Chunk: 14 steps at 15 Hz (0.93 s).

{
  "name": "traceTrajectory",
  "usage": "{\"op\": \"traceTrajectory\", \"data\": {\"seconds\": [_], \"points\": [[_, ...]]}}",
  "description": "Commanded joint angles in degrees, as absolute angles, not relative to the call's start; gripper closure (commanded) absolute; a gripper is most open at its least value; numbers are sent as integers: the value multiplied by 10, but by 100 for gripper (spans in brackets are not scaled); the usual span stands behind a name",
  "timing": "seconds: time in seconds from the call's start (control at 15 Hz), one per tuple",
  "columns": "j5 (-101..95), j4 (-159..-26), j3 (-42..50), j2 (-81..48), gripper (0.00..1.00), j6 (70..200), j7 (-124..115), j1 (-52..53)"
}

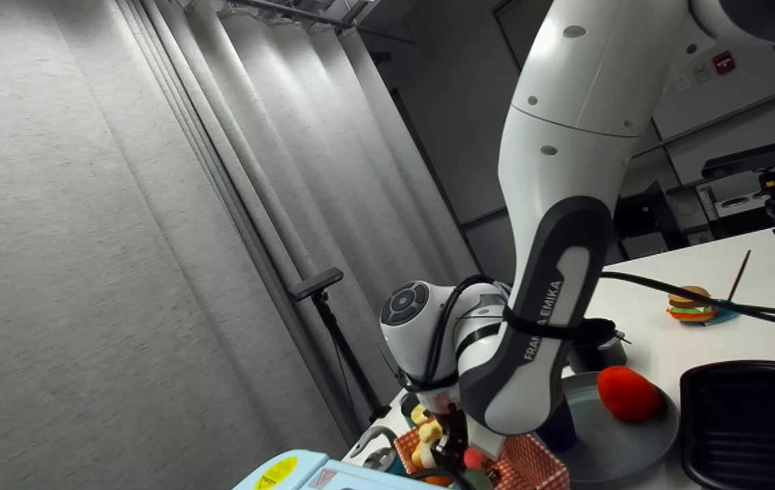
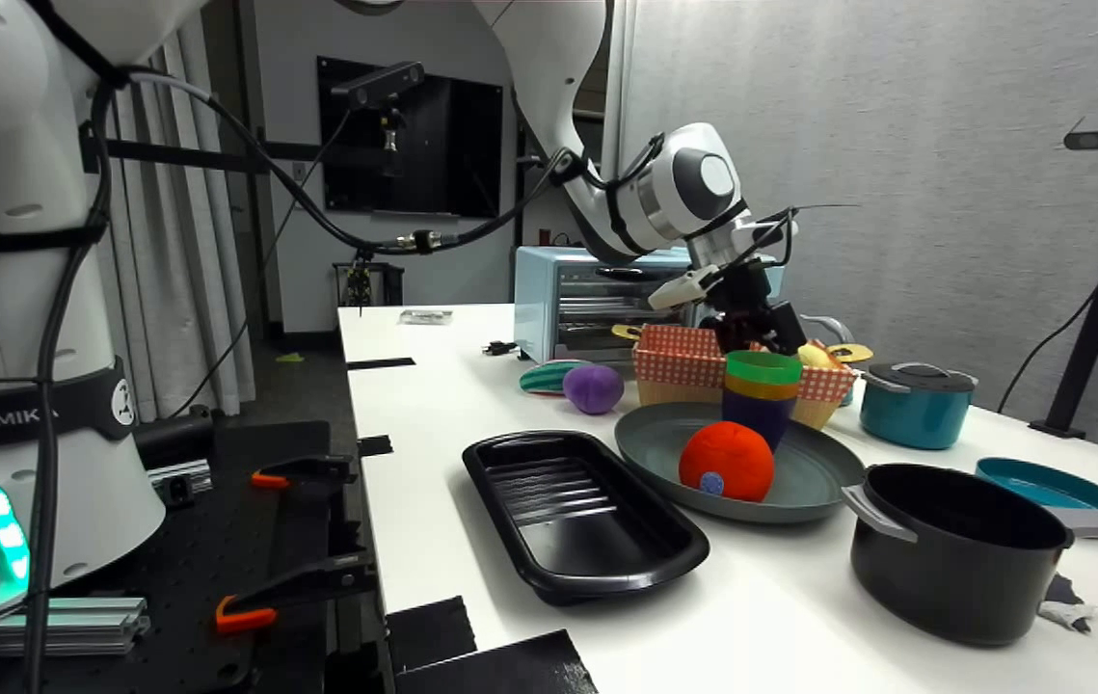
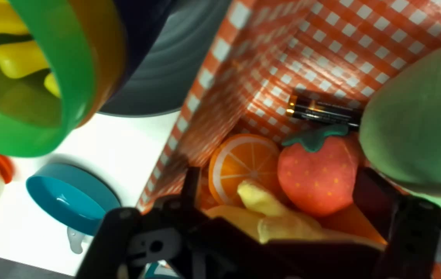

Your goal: Set the cups upright then put the banana plush toy on the plate

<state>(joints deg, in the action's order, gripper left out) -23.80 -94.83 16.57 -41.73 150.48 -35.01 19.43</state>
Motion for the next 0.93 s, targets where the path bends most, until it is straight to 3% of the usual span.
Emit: {"op": "traceTrajectory", "data": {"seconds": [0.0, 0.4, 0.53, 0.87], "points": [[-237, -937, 171, -435, 0, 1525, -351, 188], [-230, -924, 167, -450, 0, 1518, -342, 186], [-230, -921, 167, -452, 28, 1517, -342, 186], [-230, -919, 168, -455, 65, 1515, -342, 188]]}}
